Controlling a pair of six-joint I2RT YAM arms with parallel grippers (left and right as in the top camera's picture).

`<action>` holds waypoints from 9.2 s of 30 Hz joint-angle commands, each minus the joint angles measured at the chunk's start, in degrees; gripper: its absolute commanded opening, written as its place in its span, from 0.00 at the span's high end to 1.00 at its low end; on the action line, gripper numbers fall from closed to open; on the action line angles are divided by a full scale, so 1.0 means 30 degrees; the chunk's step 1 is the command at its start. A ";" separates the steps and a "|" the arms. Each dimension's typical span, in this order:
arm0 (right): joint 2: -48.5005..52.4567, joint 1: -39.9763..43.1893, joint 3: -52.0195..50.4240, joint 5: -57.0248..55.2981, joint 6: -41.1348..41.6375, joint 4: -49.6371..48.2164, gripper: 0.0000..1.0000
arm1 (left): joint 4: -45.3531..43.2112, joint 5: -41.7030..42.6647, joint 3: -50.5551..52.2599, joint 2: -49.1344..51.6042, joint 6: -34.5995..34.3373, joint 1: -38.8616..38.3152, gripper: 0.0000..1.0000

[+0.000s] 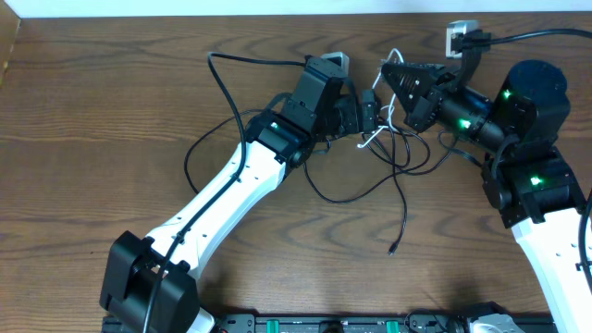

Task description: Untangle cables

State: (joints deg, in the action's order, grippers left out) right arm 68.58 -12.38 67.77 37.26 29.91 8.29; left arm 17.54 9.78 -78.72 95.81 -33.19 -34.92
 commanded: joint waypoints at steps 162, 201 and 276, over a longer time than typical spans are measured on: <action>-0.1989 0.6419 0.0539 0.4794 1.0309 -1.0652 0.99 | 0.4932 0.4226 -0.0335 0.4517 0.5457 -0.1792 0.02; -0.1566 0.6346 0.0532 0.5515 0.8728 -0.7271 0.99 | 0.2390 0.5056 -0.0335 0.4532 0.6776 0.0182 0.02; -0.1566 0.8561 0.0554 -0.0087 1.3741 -1.4746 0.99 | 0.1421 0.1683 -0.0335 0.3949 0.6484 0.3971 0.12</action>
State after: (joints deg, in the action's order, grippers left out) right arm 64.05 12.95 68.58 45.65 68.86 -34.94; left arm 22.06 0.71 -79.11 108.20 -19.62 -21.39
